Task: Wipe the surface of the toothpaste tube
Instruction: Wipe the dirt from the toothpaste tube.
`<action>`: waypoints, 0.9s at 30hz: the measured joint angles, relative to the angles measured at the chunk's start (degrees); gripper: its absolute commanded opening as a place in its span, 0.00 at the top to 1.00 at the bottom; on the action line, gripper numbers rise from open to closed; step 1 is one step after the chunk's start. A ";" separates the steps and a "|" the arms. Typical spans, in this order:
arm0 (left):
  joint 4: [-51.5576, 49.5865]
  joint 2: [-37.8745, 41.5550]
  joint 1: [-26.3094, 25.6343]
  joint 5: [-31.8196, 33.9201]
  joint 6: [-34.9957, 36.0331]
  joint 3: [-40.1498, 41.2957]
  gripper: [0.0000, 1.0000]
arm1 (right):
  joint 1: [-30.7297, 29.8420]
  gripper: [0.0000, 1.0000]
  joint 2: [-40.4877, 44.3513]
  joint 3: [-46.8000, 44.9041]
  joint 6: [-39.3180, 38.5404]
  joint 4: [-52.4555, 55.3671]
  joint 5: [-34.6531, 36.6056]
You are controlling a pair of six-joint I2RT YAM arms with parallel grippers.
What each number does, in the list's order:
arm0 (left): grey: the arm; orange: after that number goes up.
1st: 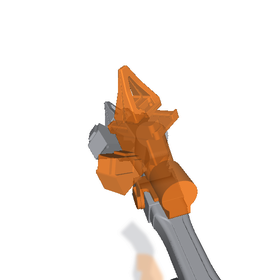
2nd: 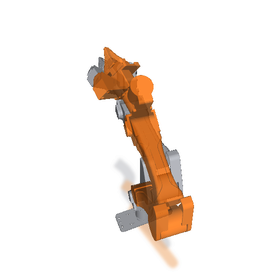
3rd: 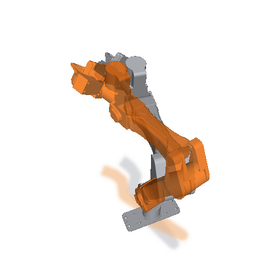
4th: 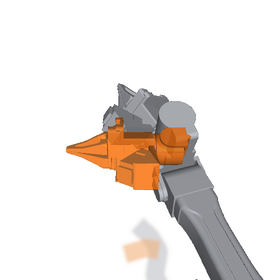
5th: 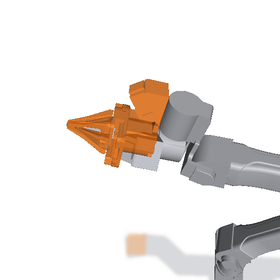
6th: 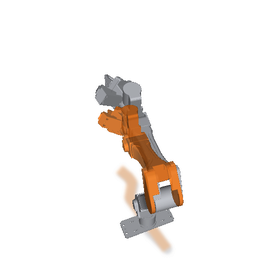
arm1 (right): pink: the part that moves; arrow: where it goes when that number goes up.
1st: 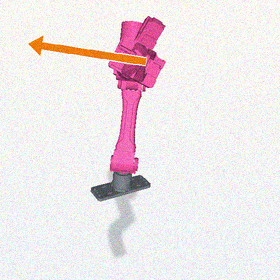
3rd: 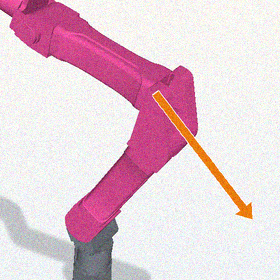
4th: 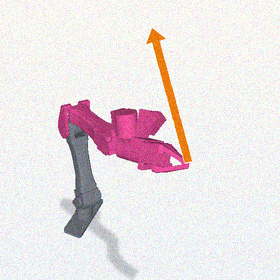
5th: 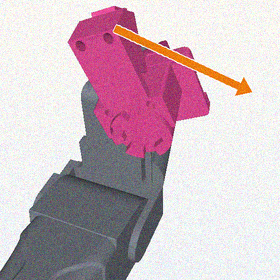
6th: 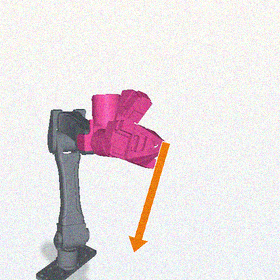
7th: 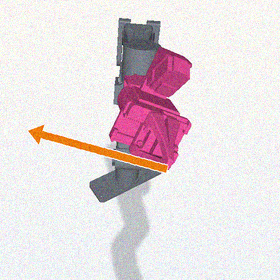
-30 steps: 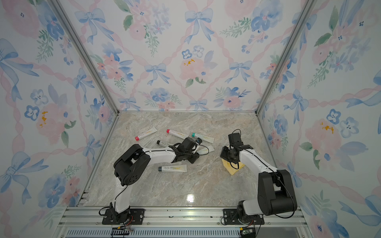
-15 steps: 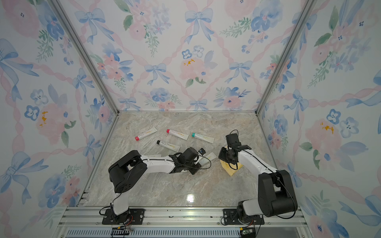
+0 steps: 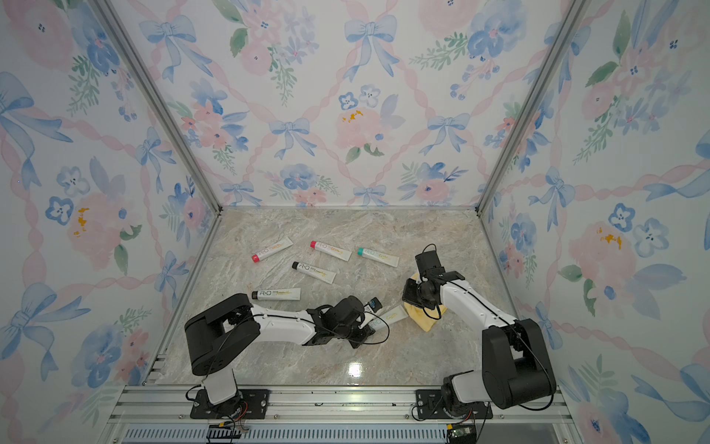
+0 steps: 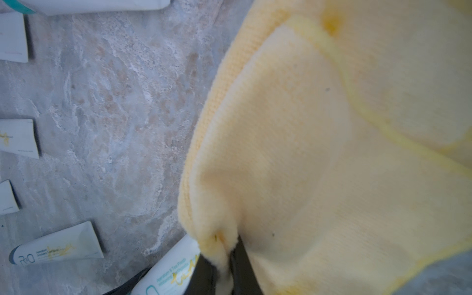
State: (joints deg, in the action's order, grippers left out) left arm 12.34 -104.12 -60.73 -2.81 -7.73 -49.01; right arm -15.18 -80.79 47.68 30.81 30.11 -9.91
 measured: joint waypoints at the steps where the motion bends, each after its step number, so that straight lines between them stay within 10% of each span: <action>1: 0.26 0.00 0.02 -0.02 -0.02 0.09 0.77 | -0.50 0.88 -0.04 0.00 -0.11 0.13 -0.68; 12: 0.50 -0.02 -0.04 0.63 0.00 0.17 0.77 | -5.95 0.87 -4.24 -2.69 -0.42 -0.37 -7.58; 27: 1.01 0.15 -0.42 1.99 -0.02 0.59 0.80 | -8.55 0.87 -4.72 -1.29 -1.33 1.27 0.35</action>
State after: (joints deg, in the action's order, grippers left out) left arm 13.34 -103.96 -61.14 -0.82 -7.75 -48.42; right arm -23.73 -85.52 46.39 29.47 31.38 -9.56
